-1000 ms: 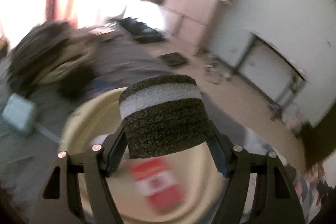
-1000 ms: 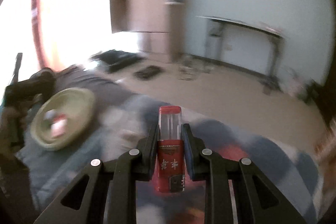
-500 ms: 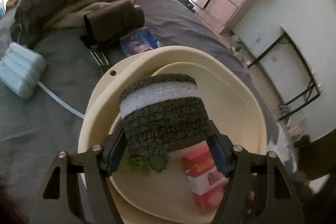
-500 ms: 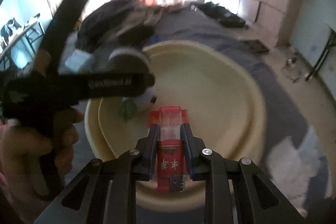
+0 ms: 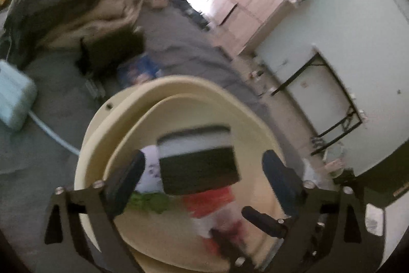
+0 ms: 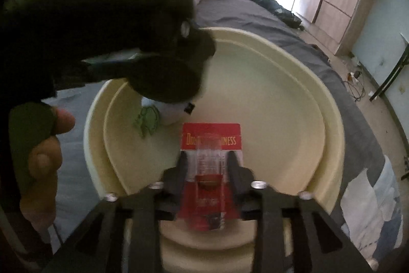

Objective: Organize rigid objects
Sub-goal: 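Lower the foam roll and red tube into the cream basin and open both tools, then grasp the white round timer with the left tool while the right tool grasps the red-and-silver box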

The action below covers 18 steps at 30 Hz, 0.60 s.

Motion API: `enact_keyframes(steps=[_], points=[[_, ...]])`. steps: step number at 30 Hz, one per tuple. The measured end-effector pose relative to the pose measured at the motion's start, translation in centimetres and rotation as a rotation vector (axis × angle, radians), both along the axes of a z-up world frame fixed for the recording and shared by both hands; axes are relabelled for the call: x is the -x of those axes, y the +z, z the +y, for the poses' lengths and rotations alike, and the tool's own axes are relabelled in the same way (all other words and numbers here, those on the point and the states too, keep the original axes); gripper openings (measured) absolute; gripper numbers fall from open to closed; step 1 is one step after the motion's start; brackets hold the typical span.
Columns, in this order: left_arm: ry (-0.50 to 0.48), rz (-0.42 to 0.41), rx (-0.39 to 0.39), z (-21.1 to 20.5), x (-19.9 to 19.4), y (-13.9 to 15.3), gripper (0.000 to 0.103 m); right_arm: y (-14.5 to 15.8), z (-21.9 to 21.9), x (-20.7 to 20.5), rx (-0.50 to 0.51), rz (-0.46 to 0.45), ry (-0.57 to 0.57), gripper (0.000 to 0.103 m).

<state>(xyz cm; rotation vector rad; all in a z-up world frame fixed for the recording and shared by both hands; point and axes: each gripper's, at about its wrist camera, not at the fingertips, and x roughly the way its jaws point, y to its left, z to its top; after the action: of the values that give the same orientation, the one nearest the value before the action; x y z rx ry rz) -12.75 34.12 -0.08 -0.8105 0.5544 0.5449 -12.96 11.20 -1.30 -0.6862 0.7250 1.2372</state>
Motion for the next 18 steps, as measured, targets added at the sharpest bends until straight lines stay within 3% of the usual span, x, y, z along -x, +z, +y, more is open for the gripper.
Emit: enact_keyframes(steps=[2, 5, 9, 13, 16, 18], points=[[-0.045, -0.061, -0.016, -1.0, -0.1, 1.3, 0.103, 1.3, -0.9, -0.3, -0.027, -0.017, -0.014, 0.065], [-0.176, -0.072, -0.065, -3.8, -2.5, 3.1, 0.103, 3.8, -6.8, -1.2, -0.092, -0.070, -0.123, 0.081], [-0.353, -0.020, -0.167, -9.7, -7.5, 4.6, 0.103, 8.6, -19.0, -4.7, -0.278, -0.073, -0.424, 0.103], [-0.568, -0.033, -0.175, -16.7, -12.7, 4.8, 0.103, 9.7, -31.5, -6.9, -0.363, -0.127, -0.717, 0.103], [-0.679, 0.077, -0.242, -22.0, -16.0, 3.7, 0.103, 8.4, -38.5, -8.1, -0.403, -0.114, -0.875, 0.103], [-0.769, 0.174, -0.322, -25.4, -17.7, 2.2, 0.103, 7.4, -41.3, -8.8, -0.366, -0.088, -0.932, 0.103]])
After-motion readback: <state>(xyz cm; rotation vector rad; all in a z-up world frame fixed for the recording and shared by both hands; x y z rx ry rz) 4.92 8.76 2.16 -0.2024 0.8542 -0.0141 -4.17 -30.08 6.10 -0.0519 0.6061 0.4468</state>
